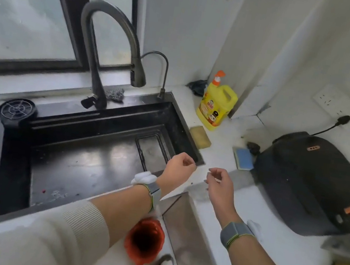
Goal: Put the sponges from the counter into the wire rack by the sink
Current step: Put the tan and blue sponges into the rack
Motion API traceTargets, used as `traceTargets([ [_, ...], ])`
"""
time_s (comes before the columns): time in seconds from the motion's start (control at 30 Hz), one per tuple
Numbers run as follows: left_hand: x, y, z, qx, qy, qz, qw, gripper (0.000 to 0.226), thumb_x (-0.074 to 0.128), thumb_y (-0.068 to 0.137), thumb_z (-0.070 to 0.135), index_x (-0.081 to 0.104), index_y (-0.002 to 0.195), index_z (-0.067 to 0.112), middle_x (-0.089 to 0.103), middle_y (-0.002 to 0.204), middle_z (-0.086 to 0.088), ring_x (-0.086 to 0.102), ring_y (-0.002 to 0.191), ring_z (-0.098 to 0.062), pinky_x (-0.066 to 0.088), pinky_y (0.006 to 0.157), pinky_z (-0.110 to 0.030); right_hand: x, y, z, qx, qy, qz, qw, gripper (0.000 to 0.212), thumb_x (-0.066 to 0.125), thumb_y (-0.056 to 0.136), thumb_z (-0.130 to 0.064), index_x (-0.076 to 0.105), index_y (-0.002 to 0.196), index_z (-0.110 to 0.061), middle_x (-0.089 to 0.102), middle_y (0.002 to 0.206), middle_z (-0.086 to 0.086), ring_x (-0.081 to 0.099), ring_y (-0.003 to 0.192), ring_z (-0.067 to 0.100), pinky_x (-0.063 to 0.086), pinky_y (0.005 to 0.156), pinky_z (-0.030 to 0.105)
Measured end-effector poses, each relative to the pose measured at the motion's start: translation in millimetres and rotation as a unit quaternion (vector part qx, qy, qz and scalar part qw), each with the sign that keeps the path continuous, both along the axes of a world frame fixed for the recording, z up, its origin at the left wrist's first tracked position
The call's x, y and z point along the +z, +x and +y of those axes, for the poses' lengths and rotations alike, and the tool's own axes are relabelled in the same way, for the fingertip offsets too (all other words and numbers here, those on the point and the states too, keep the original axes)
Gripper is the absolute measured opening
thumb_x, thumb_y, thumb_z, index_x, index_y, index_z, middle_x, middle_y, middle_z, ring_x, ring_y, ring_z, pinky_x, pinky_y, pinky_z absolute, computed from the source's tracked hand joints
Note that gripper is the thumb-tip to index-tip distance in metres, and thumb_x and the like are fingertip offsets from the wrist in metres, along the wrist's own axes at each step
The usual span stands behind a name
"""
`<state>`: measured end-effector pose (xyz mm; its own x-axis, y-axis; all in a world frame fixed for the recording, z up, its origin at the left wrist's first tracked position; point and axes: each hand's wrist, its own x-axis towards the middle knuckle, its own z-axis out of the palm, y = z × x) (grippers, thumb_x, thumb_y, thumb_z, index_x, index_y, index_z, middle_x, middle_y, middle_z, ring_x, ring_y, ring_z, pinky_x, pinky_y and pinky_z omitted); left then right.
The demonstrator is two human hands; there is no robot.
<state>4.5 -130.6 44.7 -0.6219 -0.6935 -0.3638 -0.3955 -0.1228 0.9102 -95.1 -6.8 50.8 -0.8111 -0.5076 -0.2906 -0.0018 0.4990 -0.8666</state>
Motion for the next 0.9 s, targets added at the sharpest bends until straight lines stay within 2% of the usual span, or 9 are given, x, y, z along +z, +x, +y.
traceTargets([
  [0.07,-5.0,-31.0,8.5,-0.002,0.006,-0.026,1.000,0.013,0.060,0.092,0.019,0.068,0.101,0.018,0.073,0.101,-0.006,0.072,0.100,-0.028,0.064,0.082,-0.044,-9.4,-35.7,8.7,0.010,0.025,-0.004,1.000,0.015,0.060,0.101,-0.015,0.065,0.113,-0.022,0.069,0.117,0.004,0.068,0.114,0.029,0.057,0.099,0.049],
  [0.17,-15.7,-64.8,7.9,-0.022,-0.020,-0.066,0.997,0.012,0.059,0.092,0.021,0.067,0.100,0.018,0.072,0.100,-0.004,0.071,0.097,-0.025,0.062,0.083,-0.045,-15.4,-77.3,14.4,0.035,0.077,0.002,0.996,0.028,0.061,0.099,-0.011,0.063,0.126,-0.017,0.064,0.132,0.005,0.062,0.125,0.027,0.051,0.105,0.041],
  [0.33,-37.7,-114.7,-3.9,-0.102,-0.091,-0.174,0.975,0.017,0.059,0.095,0.018,0.065,0.109,0.011,0.068,0.110,-0.006,0.064,0.102,-0.026,0.048,0.081,-0.034,-26.9,-135.8,11.5,0.094,0.171,0.076,0.978,0.044,0.057,0.099,-0.009,0.055,0.143,-0.011,0.052,0.149,0.013,0.057,0.130,0.032,0.046,0.103,0.037],
  [0.43,-56.8,-140.5,-14.7,-0.117,-0.124,-0.245,0.954,0.008,0.055,0.093,0.016,0.057,0.094,0.009,0.065,0.098,-0.011,0.064,0.090,-0.031,0.046,0.071,-0.036,-39.3,-160.4,1.8,0.120,0.230,0.104,0.960,0.052,0.058,0.098,-0.008,0.049,0.148,-0.004,0.042,0.156,0.019,0.052,0.135,0.040,0.042,0.103,0.037],
  [0.5,-67.5,-154.6,-20.5,-0.077,-0.124,-0.278,0.950,0.009,0.053,0.094,0.016,0.053,0.092,0.008,0.060,0.092,-0.012,0.059,0.081,-0.030,0.045,0.067,-0.036,-51.7,-176.1,-6.3,0.136,0.264,0.117,0.948,0.046,0.060,0.095,-0.006,0.049,0.139,0.004,0.036,0.157,0.026,0.049,0.133,0.047,0.041,0.100,0.039],
  [0.57,-78.3,-170.9,-25.0,-0.018,-0.126,-0.297,0.946,0.017,0.052,0.096,0.020,0.056,0.102,0.005,0.061,0.095,-0.013,0.062,0.084,-0.033,0.051,0.070,-0.038,-63.0,-195.0,-17.2,0.130,0.289,0.111,0.942,0.038,0.060,0.095,-0.006,0.048,0.129,0.004,0.033,0.155,0.030,0.049,0.128,0.050,0.043,0.095,0.041],
  [0.7,-95.2,-186.9,-32.6,0.090,-0.133,-0.292,0.943,0.025,0.054,0.099,0.030,0.056,0.102,0.006,0.068,0.101,-0.015,0.069,0.089,-0.038,0.060,0.080,-0.047,-75.0,-212.3,-33.6,0.117,0.303,0.112,0.939,0.048,0.061,0.097,-0.007,0.040,0.139,0.004,0.039,0.150,0.032,0.049,0.132,0.052,0.047,0.101,0.045],
  [0.8,-97.5,-196.0,-42.8,0.157,-0.107,-0.290,0.938,0.028,0.057,0.103,0.030,0.058,0.109,0.003,0.066,0.107,-0.011,0.067,0.090,-0.032,0.046,0.073,-0.037,-82.8,-211.8,-43.8,0.073,0.276,0.113,0.952,0.056,0.066,0.094,-0.005,0.037,0.142,-0.002,0.040,0.146,0.029,0.059,0.117,0.053,0.053,0.093,0.048],
  [0.9,-99.1,-204.5,-50.0,0.200,-0.107,-0.291,0.930,0.035,0.062,0.102,0.035,0.059,0.113,0.002,0.067,0.111,-0.014,0.067,0.095,-0.033,0.041,0.073,-0.038,-88.6,-203.7,-48.6,0.064,0.276,0.145,0.948,0.059,0.074,0.092,-0.008,0.038,0.139,-0.009,0.044,0.138,0.023,0.064,0.108,0.049,0.054,0.079,0.048],
])
